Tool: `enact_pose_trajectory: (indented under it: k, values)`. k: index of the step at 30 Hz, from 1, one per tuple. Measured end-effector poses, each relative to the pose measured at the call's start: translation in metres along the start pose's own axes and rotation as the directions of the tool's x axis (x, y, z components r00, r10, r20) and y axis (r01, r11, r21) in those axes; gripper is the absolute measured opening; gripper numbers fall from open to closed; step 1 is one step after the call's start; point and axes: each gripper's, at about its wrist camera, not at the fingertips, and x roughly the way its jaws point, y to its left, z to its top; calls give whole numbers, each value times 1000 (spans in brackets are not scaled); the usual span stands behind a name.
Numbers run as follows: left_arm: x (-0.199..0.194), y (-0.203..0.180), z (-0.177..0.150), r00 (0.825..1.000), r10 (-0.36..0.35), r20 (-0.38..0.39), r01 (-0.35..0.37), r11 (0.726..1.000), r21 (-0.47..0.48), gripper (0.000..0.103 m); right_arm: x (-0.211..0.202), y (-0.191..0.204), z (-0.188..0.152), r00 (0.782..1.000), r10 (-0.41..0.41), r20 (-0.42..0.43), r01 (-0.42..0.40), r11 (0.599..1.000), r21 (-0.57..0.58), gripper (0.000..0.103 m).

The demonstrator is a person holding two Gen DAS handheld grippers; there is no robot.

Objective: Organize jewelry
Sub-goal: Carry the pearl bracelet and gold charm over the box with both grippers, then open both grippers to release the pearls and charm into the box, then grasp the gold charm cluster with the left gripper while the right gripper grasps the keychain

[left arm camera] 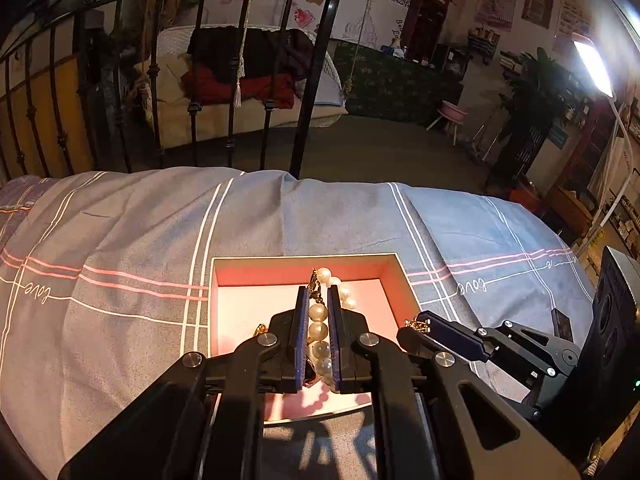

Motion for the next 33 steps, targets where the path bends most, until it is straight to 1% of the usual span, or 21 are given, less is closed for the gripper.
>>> enact_pose_trajectory:
  k: [9, 19, 24, 27, 28, 29, 30, 31, 32, 33]
  values:
    - [22, -1, 5, 999, 14, -38, -14, 1000, 3, 9, 17, -2, -2, 1000, -6, -22, 6, 1000, 10, 18]
    - [45, 3, 0, 995, 38, -88, -38, 999, 3, 9, 35, -7, -5, 997, -8, -71, 9, 1000, 12, 18]
    - [48, 3, -3, 994, 58, -95, -57, 998, 19, 9, 42, -8, -9, 996, -4, -91, 6, 1000, 13, 18]
    - [47, 6, -3, 994, 62, -89, -61, 998, 12, 9, 41, -6, -10, 995, -4, -95, 5, 1000, 7, 18]
    - [45, 7, -3, 995, 60, -82, -60, 998, 9, 13, 41, -5, -9, 996, -4, -94, 4, 1000, 3, 19]
    - [43, 8, -3, 995, 63, -75, -62, 998, 6, 28, 39, -5, -9, 996, -12, -91, 12, 1000, 3, 24]
    - [40, 9, -3, 996, 68, -64, -68, 998, 2, 38, 36, -5, -9, 996, -19, -83, 20, 1000, 6, 40]
    - [37, 10, -3, 996, 70, -50, -70, 998, -2, 54, 31, -5, -9, 997, -24, -67, 25, 1000, 7, 49]
    - [31, 10, -4, 997, 64, -36, -65, 998, -2, 56, 24, -5, -9, 998, -27, -50, 27, 1000, 5, 59]
    - [25, 10, -6, 998, 54, -30, -54, 999, 2, 57, 16, -4, -10, 999, -28, -34, 28, 1000, 3, 60]
